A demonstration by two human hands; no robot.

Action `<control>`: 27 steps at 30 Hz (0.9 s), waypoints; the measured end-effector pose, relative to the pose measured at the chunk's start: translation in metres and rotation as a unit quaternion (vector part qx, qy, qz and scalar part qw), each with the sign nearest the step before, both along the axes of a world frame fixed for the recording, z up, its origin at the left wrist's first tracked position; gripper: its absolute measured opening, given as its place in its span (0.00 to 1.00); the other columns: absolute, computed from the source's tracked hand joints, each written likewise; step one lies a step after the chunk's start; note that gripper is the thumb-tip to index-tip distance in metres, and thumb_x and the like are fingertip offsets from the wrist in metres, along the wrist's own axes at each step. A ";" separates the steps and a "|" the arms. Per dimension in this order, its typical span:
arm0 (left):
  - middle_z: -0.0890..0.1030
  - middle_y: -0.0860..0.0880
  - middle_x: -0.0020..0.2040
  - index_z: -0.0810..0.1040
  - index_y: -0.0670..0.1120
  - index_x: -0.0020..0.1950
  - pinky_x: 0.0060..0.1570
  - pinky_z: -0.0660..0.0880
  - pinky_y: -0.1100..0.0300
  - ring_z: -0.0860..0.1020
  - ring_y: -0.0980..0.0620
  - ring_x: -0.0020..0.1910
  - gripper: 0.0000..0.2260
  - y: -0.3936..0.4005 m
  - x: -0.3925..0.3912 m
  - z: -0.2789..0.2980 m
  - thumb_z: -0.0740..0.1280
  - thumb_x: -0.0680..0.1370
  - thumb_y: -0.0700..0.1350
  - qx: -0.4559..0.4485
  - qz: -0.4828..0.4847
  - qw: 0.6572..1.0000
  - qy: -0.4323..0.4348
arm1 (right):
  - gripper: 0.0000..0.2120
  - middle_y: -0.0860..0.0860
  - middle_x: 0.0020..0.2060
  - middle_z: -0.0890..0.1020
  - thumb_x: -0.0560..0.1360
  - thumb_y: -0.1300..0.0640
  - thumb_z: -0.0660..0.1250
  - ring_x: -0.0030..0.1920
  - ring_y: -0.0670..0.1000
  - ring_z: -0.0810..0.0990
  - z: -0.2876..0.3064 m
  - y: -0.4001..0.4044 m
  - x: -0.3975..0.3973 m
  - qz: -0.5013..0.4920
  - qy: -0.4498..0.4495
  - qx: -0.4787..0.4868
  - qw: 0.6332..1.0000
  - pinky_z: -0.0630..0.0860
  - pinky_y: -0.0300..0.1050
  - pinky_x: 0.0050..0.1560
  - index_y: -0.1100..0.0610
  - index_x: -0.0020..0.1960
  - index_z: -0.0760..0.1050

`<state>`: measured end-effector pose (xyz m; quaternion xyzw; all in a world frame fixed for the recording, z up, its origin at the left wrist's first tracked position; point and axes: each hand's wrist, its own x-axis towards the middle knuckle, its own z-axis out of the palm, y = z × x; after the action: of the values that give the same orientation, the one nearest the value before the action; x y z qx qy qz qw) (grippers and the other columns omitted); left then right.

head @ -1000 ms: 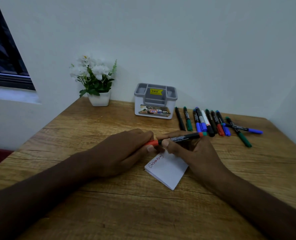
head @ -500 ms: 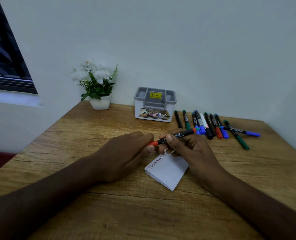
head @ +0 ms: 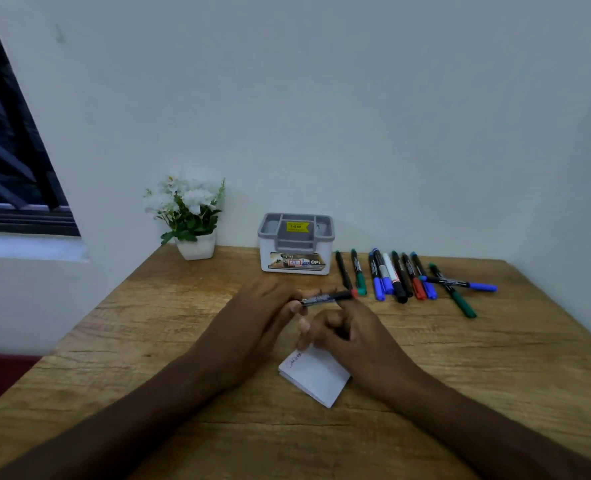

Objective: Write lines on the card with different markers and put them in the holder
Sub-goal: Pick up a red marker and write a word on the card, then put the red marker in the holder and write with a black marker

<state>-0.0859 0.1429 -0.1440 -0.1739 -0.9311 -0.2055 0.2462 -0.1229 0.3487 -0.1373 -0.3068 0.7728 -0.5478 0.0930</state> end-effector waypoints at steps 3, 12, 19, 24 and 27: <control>0.83 0.62 0.50 0.82 0.54 0.62 0.48 0.73 0.69 0.80 0.62 0.51 0.10 -0.011 -0.004 0.007 0.63 0.85 0.49 0.108 0.047 0.992 0.036 | 0.23 0.44 0.44 0.90 0.78 0.43 0.74 0.49 0.45 0.88 -0.004 0.001 -0.002 0.012 0.031 0.042 0.999 0.81 0.54 0.59 0.45 0.68 0.70; 0.86 0.58 0.47 0.79 0.48 0.55 0.48 0.76 0.71 0.84 0.60 0.49 0.07 -0.040 -0.086 0.091 0.67 0.83 0.51 0.177 0.155 0.966 0.109 | 0.12 0.46 0.45 0.89 0.79 0.44 0.73 0.48 0.42 0.86 -0.010 0.006 -0.009 0.023 0.087 0.077 0.993 0.80 0.41 0.54 0.44 0.61 0.79; 0.84 0.53 0.40 0.85 0.47 0.47 0.35 0.65 0.70 0.79 0.59 0.37 0.08 -0.062 -0.153 0.092 0.72 0.78 0.51 0.057 0.249 0.966 0.050 | 0.09 0.44 0.44 0.89 0.80 0.48 0.73 0.48 0.41 0.86 -0.010 0.007 -0.009 0.030 0.084 0.067 0.994 0.74 0.30 0.49 0.46 0.59 0.81; 0.84 0.48 0.35 0.87 0.43 0.43 0.33 0.74 0.64 0.80 0.57 0.33 0.09 -0.057 -0.161 0.085 0.76 0.76 0.48 0.053 0.266 0.962 -0.019 | 0.08 0.45 0.45 0.89 0.80 0.47 0.72 0.48 0.41 0.86 -0.013 0.008 -0.011 0.035 0.091 0.065 0.993 0.79 0.37 0.52 0.46 0.58 0.82; 0.86 0.44 0.36 0.88 0.40 0.42 0.39 0.80 0.57 0.82 0.51 0.35 0.11 -0.055 -0.167 0.086 0.77 0.75 0.49 0.046 0.276 0.959 -0.042 | 0.08 0.44 0.45 0.89 0.80 0.47 0.72 0.48 0.41 0.86 -0.013 0.009 -0.011 0.036 0.093 0.067 0.993 0.79 0.38 0.52 0.47 0.57 0.83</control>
<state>-0.2525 0.0880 -0.0580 0.1104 -0.9418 -0.1790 0.2621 -0.1337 0.3572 -0.1503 -0.3772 0.8014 -0.4602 0.0607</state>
